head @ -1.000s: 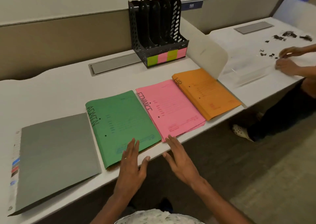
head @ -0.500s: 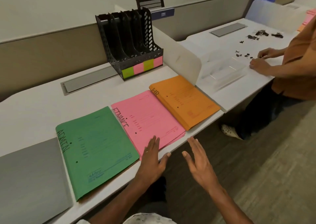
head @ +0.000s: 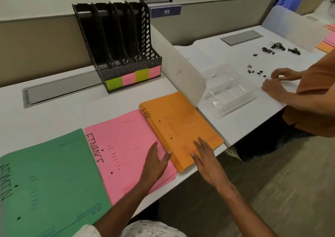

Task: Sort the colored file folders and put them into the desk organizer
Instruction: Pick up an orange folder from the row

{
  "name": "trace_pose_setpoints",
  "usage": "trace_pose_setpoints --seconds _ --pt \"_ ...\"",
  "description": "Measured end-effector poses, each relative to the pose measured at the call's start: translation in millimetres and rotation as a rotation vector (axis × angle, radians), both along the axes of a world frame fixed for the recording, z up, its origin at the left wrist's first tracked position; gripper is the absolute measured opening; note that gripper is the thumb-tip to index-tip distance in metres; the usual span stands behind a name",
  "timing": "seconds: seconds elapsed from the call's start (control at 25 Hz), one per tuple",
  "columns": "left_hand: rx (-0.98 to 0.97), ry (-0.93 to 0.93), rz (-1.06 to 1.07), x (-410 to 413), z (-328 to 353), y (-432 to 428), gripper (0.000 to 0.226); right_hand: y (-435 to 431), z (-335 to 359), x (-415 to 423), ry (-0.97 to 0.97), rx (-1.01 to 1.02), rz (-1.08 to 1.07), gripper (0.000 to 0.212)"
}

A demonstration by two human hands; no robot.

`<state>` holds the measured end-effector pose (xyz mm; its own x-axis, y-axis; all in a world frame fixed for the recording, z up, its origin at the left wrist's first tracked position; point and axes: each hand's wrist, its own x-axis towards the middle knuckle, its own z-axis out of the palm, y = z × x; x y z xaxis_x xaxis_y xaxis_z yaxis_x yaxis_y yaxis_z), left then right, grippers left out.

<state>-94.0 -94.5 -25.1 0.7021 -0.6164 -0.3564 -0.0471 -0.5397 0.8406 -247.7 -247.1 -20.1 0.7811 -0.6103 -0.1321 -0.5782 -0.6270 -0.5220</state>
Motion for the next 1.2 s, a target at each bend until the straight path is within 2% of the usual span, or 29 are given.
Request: trace_pose_setpoints --seconds 0.08,0.2,0.28,0.4,0.48,0.56,0.72,0.92,1.08,1.2 --pt "-0.001 0.023 0.023 8.3 -5.8 -15.3 0.079 -19.5 -3.5 7.2 0.034 -0.021 0.019 0.059" --pt "-0.079 0.027 0.085 9.7 -11.8 -31.2 0.052 -37.0 -15.6 11.0 0.104 -0.005 0.147 0.062" --pt "-0.102 0.035 0.172 9.6 -16.8 -39.9 0.041 -46.5 -25.8 11.1 0.127 0.009 0.225 0.059" --pt "-0.099 0.044 0.325 -2.4 -18.2 -52.0 0.048 -59.7 -37.7 2.0 0.134 0.016 0.331 0.060" --pt "-0.103 0.103 0.476 -12.8 -13.8 -63.7 0.068 -73.3 -36.6 -3.1 0.155 0.078 0.431 0.071" --pt "-0.110 0.153 0.602 -18.2 -8.8 -75.2 0.070 -91.4 -33.2 -2.2 0.177 0.123 0.540 0.082" --pt "-0.014 0.279 0.663 -15.7 -2.0 -80.2 0.082 -115.5 -32.3 4.9 0.243 0.093 0.739 0.064" --pt "0.038 0.228 0.640 -44.3 12.4 -86.8 0.059 -133.6 -25.6 4.7 0.172 0.138 0.804 0.056" --pt "-0.062 0.120 0.666 -57.8 16.5 -84.2 0.051 -153.0 -17.1 10.0 0.046 0.226 0.718 0.044" --pt "-0.189 0.069 0.687 -64.6 27.3 -88.6 0.042 -169.1 -15.1 11.8 0.011 0.227 0.718 0.046"
